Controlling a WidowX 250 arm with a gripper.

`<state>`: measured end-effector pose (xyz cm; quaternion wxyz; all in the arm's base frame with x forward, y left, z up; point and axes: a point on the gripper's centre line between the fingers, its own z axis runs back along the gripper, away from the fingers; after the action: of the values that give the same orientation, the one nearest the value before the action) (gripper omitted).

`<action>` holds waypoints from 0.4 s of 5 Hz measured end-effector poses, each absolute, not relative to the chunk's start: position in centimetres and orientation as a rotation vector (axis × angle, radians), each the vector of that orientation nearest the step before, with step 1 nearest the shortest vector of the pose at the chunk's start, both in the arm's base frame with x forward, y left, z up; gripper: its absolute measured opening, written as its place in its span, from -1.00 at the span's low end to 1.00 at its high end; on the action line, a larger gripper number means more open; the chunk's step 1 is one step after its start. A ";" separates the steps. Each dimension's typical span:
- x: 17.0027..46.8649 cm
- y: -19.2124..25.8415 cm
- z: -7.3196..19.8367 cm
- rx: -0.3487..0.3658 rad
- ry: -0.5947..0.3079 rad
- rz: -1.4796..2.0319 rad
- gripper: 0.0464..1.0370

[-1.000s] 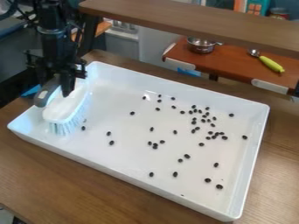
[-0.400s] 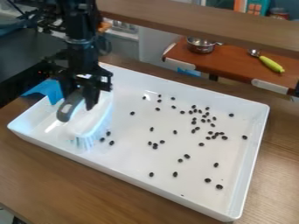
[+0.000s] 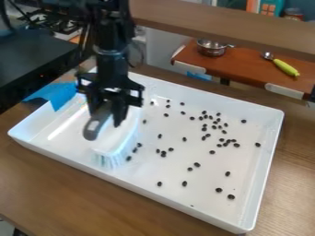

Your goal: Sweep into pile

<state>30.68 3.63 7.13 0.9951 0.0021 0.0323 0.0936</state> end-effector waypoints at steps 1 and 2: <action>30.6 0.8 7.1 -0.015 0.064 0.171 -0.08; 30.1 -1.9 7.1 -0.030 0.070 0.147 -0.08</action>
<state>30.11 -1.89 7.13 0.9966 -0.0149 0.0348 0.0736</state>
